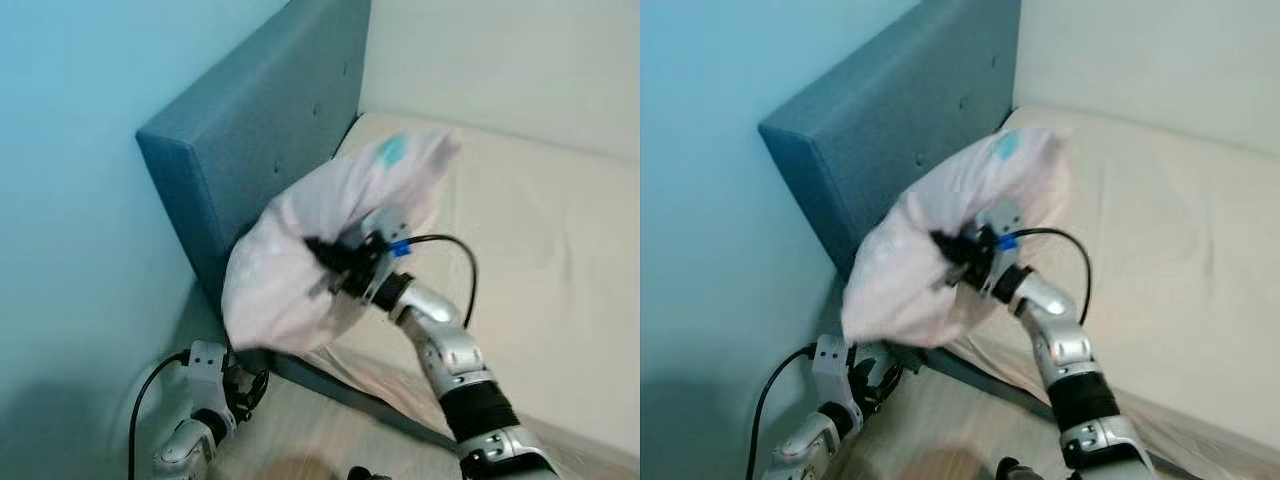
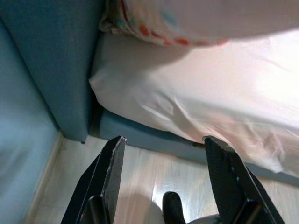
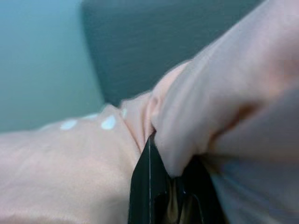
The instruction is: Clean up the room
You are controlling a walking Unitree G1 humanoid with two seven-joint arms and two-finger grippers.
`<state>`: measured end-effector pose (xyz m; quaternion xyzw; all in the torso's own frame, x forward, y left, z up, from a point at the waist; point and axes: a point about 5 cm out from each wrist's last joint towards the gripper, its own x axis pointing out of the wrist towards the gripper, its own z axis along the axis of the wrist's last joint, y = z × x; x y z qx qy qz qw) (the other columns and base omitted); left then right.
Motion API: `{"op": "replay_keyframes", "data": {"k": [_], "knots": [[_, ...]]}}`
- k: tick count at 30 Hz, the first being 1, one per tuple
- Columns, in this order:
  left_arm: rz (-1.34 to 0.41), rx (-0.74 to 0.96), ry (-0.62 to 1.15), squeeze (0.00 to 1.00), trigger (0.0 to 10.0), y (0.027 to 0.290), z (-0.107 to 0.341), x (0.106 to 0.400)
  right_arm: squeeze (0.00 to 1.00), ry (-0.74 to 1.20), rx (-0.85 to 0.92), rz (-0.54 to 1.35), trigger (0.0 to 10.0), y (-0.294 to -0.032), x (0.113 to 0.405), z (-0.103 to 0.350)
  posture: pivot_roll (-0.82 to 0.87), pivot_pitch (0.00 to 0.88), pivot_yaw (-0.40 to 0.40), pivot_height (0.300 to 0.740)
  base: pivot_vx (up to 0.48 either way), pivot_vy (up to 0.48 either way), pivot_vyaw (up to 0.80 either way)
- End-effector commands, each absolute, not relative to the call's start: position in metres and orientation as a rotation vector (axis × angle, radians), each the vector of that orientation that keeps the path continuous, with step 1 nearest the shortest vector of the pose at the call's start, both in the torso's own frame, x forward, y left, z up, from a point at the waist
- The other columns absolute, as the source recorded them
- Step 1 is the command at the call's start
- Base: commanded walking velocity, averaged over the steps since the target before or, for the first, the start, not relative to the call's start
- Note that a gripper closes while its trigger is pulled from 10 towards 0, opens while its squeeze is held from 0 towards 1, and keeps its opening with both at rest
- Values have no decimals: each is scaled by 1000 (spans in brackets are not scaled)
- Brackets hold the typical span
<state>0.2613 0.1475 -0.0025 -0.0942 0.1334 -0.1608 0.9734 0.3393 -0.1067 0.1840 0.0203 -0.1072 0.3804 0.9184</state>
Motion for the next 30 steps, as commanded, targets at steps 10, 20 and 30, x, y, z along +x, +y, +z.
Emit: {"op": "replay_keyframes", "data": {"k": [10,20,30], "knots": [[-348,-215,300,0,10000,142,-6,259,0,178,-49,493,10000,-129,332,124,-25,192,24,740,0,0,0],[-336,-269,283,0,10000,141,4,275,0,703,131,379,10000,-135,290,40,-49,168,22,740,0,0,0],[-473,-593,363,0,10000,120,5,275,12,817,135,251,10000,-150,275,16,-51,152,24,740,0,0,0]]}}
